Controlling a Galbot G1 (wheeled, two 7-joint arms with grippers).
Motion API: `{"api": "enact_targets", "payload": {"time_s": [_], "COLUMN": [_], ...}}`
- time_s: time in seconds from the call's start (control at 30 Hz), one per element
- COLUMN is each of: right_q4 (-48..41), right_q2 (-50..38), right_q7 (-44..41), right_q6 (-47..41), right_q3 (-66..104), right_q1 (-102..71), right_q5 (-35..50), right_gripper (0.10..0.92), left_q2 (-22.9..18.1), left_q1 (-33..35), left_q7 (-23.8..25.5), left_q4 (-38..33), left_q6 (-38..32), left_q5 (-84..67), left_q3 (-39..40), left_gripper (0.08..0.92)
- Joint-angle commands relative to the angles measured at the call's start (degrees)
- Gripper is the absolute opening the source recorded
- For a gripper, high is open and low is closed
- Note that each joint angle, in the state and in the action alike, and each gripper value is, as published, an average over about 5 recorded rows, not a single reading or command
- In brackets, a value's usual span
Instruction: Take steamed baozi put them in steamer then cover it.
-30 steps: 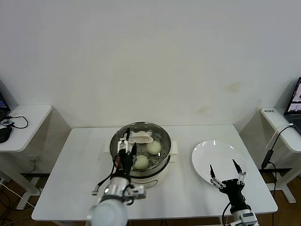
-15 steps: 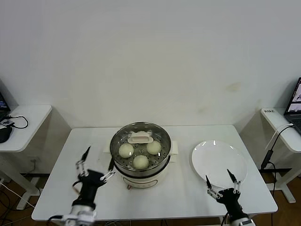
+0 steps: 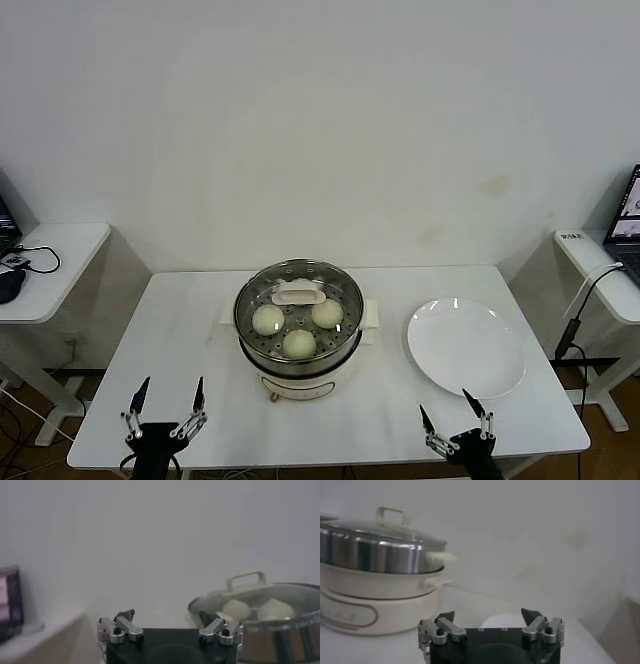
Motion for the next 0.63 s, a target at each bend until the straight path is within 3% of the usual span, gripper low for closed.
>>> {"api": "enact_targets", "payload": {"time_s": [0.03, 0.63], "right_q4": [0.87, 1.59], "right_q2": [-0.67, -0.59], "right_q7": [-0.31, -0.24], "right_q6": [-0.99, -1.62], "right_q3": [-1.39, -3.4], "right_q1": [-2.13, -2.1], "right_q5": [0.92, 0.76], "right_gripper": [0.823, 0.822], "left_q2": [-0.08, -0.39], "left_q1": [4.63, 4.97], "left_q7": [-0.42, 0.89], "left_q4": [4.66, 5.59], "left_q6": [-4.57, -4.44], "left_q5": [-8.23, -6.1], "left_q3": [-2.27, -2.6], "left_gripper": [0.823, 0.823]}}
